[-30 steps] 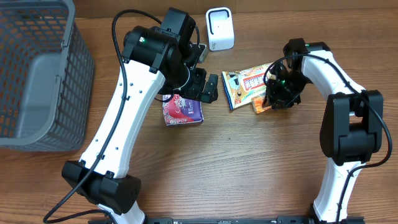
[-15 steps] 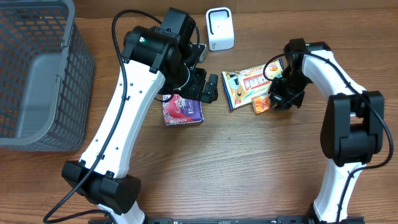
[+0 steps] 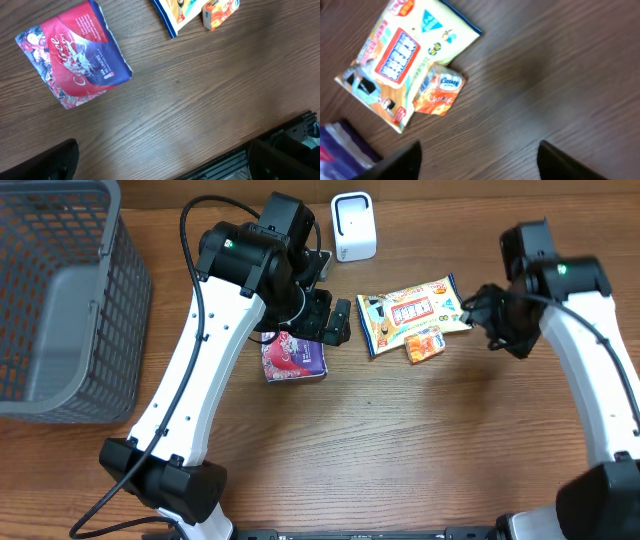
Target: Scan the item barcode
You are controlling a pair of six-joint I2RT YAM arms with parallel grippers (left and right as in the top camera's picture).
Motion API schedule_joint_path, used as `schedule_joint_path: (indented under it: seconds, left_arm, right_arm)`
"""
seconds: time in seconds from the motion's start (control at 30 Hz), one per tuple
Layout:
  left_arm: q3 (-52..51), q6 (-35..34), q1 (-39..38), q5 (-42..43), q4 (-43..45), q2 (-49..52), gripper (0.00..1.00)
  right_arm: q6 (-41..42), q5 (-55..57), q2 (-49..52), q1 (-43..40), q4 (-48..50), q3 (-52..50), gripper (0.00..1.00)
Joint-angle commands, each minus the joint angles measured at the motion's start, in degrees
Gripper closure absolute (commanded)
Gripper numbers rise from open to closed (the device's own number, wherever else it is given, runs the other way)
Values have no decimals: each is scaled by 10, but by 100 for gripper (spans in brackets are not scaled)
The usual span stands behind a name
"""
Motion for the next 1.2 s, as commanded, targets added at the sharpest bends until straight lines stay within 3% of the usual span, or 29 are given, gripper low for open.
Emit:
schedule_joint_path:
  seconds: [0.0, 0.13, 0.23, 0.47, 0.77, 1.17]
  left_arm:
    - [-2, 13, 0, -3, 0, 1, 0]
    - [-2, 13, 0, -3, 0, 1, 0]
    - [-2, 13, 0, -3, 0, 1, 0]
    - [-2, 13, 0, -3, 0, 1, 0]
    - [-2, 13, 0, -3, 0, 1, 0]
    - [-2, 13, 0, -3, 0, 1, 0]
  right_arm:
    - [49, -65, 12, 0, 75, -99, 22]
    - [83, -185, 12, -3, 239, -208, 21]
    - [134, -213, 12, -16, 315, -265, 23]
    - [152, -233, 12, -30, 393, -320, 26]
    - [189, -228, 14, -27, 462, -345, 53]
    - [197, -224, 50, -2, 508, -347, 55]
